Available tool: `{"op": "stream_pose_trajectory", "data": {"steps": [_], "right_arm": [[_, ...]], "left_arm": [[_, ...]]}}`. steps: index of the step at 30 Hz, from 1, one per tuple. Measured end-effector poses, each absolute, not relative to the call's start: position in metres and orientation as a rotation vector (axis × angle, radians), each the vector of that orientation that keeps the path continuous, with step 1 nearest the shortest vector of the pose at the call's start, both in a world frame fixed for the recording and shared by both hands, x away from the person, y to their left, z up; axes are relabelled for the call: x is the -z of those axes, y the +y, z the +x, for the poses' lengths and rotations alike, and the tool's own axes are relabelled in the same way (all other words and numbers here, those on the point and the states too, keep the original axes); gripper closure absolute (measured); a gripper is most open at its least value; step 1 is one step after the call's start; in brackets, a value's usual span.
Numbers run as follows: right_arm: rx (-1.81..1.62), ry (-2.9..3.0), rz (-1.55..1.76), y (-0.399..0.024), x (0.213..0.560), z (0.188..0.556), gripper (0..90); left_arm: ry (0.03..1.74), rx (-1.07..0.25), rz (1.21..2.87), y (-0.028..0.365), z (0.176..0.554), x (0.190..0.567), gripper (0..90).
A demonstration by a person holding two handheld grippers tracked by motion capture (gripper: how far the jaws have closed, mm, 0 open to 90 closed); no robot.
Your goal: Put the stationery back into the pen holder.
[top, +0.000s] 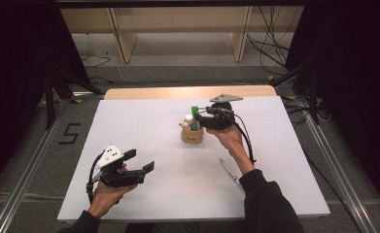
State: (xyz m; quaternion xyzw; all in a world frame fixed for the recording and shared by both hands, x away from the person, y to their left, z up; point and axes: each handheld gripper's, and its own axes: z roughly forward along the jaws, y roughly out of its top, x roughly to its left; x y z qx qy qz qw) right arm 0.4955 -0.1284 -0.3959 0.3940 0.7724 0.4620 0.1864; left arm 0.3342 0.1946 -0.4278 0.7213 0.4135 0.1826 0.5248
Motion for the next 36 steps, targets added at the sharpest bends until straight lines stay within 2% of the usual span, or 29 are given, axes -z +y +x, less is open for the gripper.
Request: {"op": "stream_pose_trajectory", "data": {"steps": [7, 18, 36], "right_arm": [[-1.174, 2.327, 1.066, -0.142, 0.389, 0.474, 35.6], [-1.052, 2.431, 1.078, -0.168, 0.401, 0.435, 35.7], [-0.971, 2.523, 1.151, -0.185, 0.417, 0.413, 35.4]], "left_arm": [[0.99, -0.441, 1.725, 0.194, 0.334, 0.428, 15.5], [0.986, -0.443, 1.727, 0.195, 0.334, 0.427, 15.5], [0.976, -0.44, 1.728, 0.196, 0.334, 0.427, 15.4]]}}
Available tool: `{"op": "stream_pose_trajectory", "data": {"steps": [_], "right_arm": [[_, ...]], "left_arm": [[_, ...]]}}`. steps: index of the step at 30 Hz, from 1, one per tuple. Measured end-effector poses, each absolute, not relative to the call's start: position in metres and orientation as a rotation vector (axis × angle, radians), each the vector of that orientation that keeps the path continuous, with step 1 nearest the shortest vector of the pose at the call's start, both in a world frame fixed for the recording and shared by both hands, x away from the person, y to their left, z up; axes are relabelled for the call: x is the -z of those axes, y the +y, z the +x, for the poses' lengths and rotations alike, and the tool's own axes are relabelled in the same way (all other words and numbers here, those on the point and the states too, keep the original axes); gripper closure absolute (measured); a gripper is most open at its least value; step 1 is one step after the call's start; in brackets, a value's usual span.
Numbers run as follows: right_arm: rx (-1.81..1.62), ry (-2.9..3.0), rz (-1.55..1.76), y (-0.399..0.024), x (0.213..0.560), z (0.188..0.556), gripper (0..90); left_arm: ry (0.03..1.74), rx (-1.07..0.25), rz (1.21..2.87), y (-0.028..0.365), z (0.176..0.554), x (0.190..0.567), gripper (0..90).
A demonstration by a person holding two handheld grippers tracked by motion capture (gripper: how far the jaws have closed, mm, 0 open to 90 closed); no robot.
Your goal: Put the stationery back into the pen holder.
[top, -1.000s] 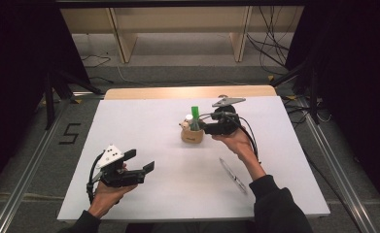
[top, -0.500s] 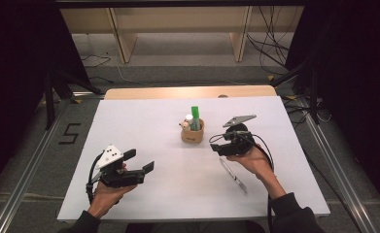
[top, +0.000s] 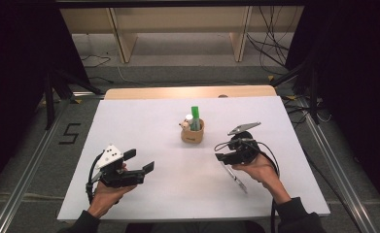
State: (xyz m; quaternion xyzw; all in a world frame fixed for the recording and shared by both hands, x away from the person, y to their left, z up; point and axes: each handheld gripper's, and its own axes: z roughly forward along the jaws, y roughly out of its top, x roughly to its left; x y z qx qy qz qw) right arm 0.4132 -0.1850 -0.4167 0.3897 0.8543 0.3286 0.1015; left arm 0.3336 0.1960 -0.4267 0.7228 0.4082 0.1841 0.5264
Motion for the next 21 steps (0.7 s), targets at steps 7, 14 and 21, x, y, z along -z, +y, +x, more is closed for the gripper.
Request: {"op": "stream_pose_trajectory", "data": {"steps": [7, 14, 21], "right_arm": [[-0.936, 2.546, 1.151, -0.183, 0.42, 0.41, 36.5], [-0.856, 2.591, 1.158, -0.18, 0.43, 0.406, 39.2], [-0.805, 2.609, 1.179, -0.18, 0.435, 0.405, 42.5]], "left_arm": [[0.982, -0.443, 1.724, 0.197, 0.333, 0.427, 15.4], [0.983, -0.445, 1.724, 0.198, 0.334, 0.427, 15.4], [0.978, -0.445, 1.728, 0.198, 0.333, 0.427, 15.4]]}}
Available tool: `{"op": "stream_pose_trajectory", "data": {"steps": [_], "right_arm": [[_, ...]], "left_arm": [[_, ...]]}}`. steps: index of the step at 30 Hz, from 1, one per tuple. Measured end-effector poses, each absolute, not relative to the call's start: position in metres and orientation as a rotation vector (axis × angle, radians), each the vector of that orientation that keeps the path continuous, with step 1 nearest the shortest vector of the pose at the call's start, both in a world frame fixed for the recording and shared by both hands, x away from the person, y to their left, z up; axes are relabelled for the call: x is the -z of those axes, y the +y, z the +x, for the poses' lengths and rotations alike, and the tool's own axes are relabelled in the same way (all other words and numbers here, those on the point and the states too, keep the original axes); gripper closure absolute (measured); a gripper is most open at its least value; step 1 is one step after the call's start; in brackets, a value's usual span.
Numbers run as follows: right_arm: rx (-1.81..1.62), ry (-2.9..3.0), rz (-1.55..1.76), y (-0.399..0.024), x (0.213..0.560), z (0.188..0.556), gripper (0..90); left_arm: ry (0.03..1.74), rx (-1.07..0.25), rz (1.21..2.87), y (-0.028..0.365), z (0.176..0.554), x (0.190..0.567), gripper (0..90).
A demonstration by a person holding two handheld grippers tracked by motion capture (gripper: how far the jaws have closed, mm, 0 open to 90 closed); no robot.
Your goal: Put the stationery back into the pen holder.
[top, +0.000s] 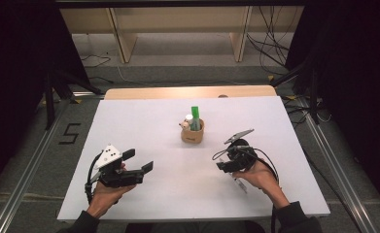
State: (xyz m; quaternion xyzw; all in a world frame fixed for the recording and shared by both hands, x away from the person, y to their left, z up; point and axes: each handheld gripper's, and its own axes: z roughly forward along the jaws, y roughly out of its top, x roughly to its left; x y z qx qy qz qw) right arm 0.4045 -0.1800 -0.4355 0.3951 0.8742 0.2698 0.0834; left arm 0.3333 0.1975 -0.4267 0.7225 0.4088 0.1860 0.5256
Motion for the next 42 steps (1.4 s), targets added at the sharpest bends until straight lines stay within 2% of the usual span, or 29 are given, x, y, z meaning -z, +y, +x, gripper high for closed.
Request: {"op": "stream_pose_trajectory", "data": {"steps": [9, 13, 23, 42], "right_arm": [[-0.763, 2.613, 1.205, -0.181, 0.441, 0.403, 48.8], [-0.735, 2.613, 1.218, -0.182, 0.444, 0.403, 55.6], [-0.699, 2.614, 1.244, -0.183, 0.45, 0.404, 64.0], [-0.609, 2.613, 1.269, -0.178, 0.464, 0.41, 72.4]], "left_arm": [[0.978, -0.446, 1.729, 0.197, 0.333, 0.427, 15.4], [0.978, -0.446, 1.728, 0.197, 0.333, 0.427, 15.4], [0.978, -0.446, 1.728, 0.197, 0.333, 0.427, 15.4], [0.983, -0.443, 1.727, 0.197, 0.334, 0.427, 15.4]]}}
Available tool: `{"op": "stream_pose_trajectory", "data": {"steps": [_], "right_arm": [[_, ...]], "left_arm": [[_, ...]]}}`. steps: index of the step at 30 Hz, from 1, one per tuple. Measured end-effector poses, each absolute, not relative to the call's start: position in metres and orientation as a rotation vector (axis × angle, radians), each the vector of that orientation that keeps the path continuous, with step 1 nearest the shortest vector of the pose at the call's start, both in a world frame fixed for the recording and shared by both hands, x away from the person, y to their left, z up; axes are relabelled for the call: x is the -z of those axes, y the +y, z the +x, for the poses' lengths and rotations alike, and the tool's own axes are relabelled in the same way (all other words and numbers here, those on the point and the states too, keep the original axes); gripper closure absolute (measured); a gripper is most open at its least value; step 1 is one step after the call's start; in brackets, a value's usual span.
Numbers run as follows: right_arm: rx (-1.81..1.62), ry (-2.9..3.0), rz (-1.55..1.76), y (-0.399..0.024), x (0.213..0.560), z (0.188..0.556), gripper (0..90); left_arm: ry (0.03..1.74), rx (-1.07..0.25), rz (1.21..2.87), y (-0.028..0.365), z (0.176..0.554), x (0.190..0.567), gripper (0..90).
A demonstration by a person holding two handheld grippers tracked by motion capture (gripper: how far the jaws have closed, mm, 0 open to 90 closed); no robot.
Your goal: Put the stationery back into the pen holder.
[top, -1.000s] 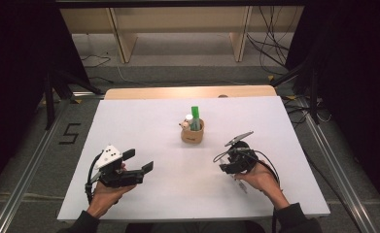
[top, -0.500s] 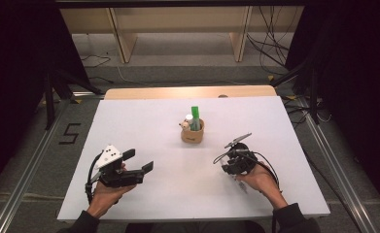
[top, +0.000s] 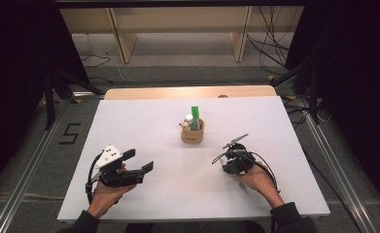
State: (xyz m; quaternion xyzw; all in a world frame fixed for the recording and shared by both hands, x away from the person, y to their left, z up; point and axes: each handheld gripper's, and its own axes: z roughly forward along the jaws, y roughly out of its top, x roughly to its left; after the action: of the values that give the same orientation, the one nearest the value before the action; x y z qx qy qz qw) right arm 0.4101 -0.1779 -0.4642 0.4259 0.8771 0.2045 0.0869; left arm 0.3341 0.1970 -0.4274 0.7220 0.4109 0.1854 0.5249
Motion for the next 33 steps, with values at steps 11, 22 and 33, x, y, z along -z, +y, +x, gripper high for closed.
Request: {"op": "stream_pose_trajectory", "data": {"steps": [11, 22, 33], "right_arm": [[-0.578, 2.591, 1.261, -0.173, 0.464, 0.409, 79.7], [-0.745, 2.566, 1.285, -0.18, 0.449, 0.409, 80.4], [-1.116, 2.358, 1.216, -0.189, 0.415, 0.41, 80.4]], "left_arm": [[0.981, -0.441, 1.733, 0.196, 0.334, 0.428, 15.4], [0.982, -0.445, 1.728, 0.197, 0.334, 0.427, 15.5], [0.993, -0.448, 1.722, 0.197, 0.334, 0.428, 15.5]]}}
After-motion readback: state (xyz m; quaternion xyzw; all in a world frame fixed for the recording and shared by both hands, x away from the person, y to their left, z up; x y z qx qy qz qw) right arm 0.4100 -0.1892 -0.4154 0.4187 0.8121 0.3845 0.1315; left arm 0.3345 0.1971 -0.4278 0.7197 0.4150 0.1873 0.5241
